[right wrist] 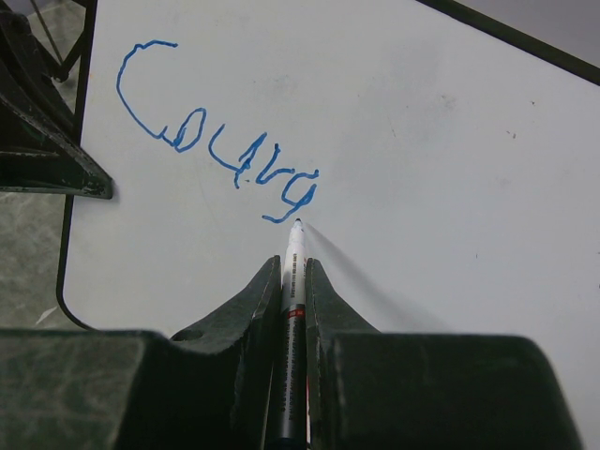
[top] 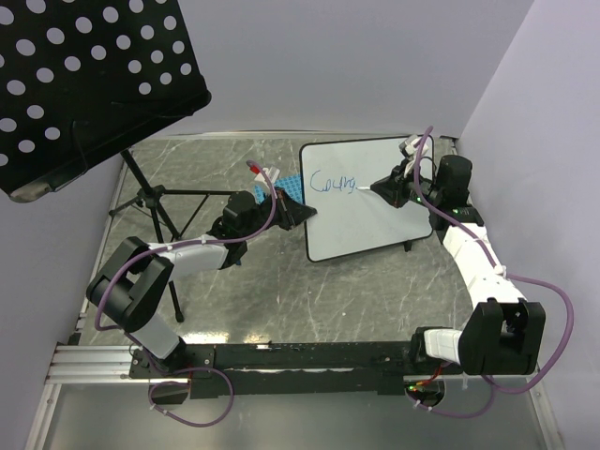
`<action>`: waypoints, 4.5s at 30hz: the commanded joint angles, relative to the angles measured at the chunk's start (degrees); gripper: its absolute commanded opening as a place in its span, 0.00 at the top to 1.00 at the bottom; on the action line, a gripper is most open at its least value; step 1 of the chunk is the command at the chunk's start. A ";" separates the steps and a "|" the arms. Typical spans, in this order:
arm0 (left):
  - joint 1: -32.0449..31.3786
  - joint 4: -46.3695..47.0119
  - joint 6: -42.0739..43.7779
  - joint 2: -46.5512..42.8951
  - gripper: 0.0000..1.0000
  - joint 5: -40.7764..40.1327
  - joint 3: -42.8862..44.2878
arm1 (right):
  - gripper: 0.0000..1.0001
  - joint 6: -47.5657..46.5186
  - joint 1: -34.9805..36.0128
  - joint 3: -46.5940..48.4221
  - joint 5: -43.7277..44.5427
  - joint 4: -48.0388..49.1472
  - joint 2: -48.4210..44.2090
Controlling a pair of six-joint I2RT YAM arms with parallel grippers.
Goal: Write a sentence on the whiteboard
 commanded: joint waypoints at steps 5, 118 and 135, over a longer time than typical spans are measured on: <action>-0.24 4.34 1.44 -0.56 0.99 1.02 0.12 | 1.00 -0.03 0.11 0.11 1.71 4.26 -0.71; -0.16 4.42 0.56 2.43 0.99 2.69 1.53 | 1.00 0.32 4.33 -1.21 10.07 9.27 0.96; -0.24 3.89 1.00 1.55 0.99 1.64 1.09 | 1.00 -3.80 4.25 2.74 13.05 0.05 2.19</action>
